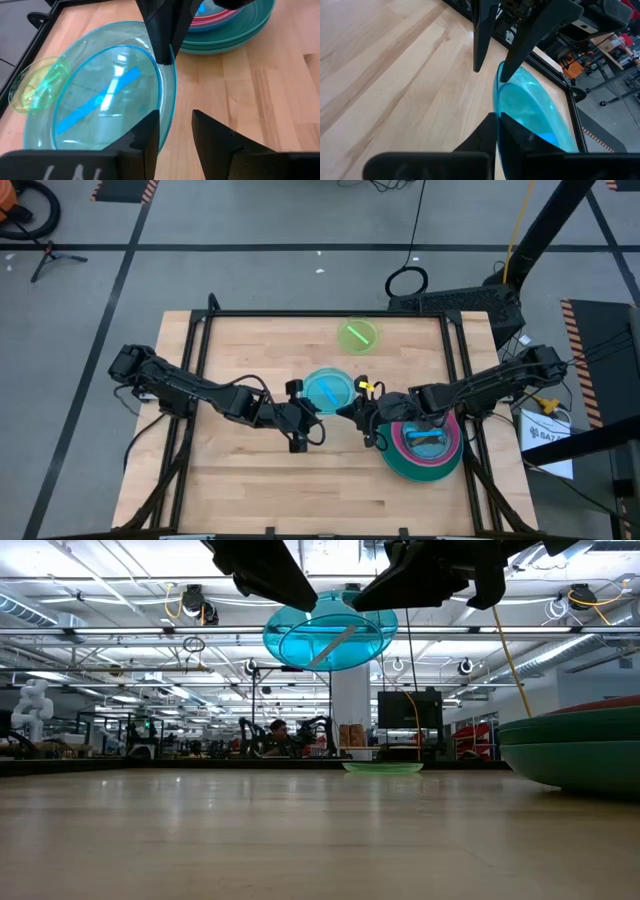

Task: Stack plastic plates
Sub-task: Stack the light blue plate on top of the light blue plate

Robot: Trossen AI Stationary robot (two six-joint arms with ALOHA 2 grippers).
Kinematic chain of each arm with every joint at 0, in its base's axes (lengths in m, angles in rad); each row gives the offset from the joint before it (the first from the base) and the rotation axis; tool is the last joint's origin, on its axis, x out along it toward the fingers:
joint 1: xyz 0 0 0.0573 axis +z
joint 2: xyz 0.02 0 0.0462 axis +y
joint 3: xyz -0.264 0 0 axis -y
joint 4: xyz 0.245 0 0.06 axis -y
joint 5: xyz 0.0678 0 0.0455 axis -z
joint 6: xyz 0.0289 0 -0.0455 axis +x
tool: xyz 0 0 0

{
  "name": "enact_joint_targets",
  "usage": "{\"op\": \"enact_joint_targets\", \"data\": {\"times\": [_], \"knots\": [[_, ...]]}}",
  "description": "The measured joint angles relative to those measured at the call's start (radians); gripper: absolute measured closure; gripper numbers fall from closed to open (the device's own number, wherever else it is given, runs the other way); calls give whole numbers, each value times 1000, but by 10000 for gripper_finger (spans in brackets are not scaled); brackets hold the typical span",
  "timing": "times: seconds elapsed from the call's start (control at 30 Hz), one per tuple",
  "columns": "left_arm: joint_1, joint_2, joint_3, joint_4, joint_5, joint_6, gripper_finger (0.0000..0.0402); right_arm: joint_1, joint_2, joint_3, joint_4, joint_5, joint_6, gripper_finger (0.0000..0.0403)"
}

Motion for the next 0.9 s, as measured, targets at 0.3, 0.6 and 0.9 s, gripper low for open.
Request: {"op": "enact_joint_targets", "data": {"times": [0.3, 0.6, 0.9], "knots": [[0, 0, 0, -1, 0, -4, 282, 0, 0, 1, -1, 5, 6, 370], [0, 0, 0, 8, 0, -45, 280, 0, 0, 1, -4, 3, 5, 398], [0, 0, 0, 9, -4, -69, 199, 0, 0, 1, -3, 3, 5, 400]]}}
